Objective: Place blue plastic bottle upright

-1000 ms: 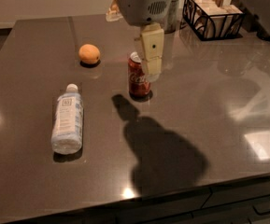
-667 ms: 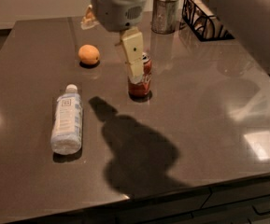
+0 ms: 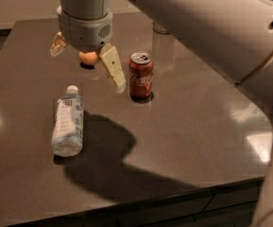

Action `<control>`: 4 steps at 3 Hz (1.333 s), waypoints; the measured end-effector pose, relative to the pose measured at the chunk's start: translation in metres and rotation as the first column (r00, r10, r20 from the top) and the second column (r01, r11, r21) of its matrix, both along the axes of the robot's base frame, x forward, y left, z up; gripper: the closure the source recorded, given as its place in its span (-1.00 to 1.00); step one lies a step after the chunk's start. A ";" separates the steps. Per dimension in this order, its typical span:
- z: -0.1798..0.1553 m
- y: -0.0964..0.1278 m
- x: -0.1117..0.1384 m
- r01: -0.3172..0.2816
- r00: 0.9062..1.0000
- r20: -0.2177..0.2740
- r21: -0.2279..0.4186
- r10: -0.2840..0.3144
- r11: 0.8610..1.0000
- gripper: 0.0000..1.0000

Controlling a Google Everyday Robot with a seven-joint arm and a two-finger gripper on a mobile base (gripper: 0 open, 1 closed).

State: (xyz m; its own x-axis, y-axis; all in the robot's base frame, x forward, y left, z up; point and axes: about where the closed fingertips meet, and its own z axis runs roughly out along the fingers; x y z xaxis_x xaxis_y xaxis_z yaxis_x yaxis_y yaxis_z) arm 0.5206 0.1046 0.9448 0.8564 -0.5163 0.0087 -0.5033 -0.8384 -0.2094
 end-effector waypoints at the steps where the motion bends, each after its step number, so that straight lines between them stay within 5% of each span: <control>1: -0.025 0.016 -0.001 -0.122 0.992 -0.019 -0.055 0.122 0.991 -1.00; 4: -0.077 0.039 -0.031 -0.328 0.941 -0.125 -0.127 0.313 0.936 -1.00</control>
Offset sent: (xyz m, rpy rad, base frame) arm -0.0168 0.0193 -0.0723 -0.2201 0.1308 0.3152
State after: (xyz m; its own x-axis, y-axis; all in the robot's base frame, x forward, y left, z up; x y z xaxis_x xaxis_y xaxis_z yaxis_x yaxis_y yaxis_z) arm 0.4897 0.1436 0.8678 0.9764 -0.2135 -0.0327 -0.2146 -0.9760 -0.0367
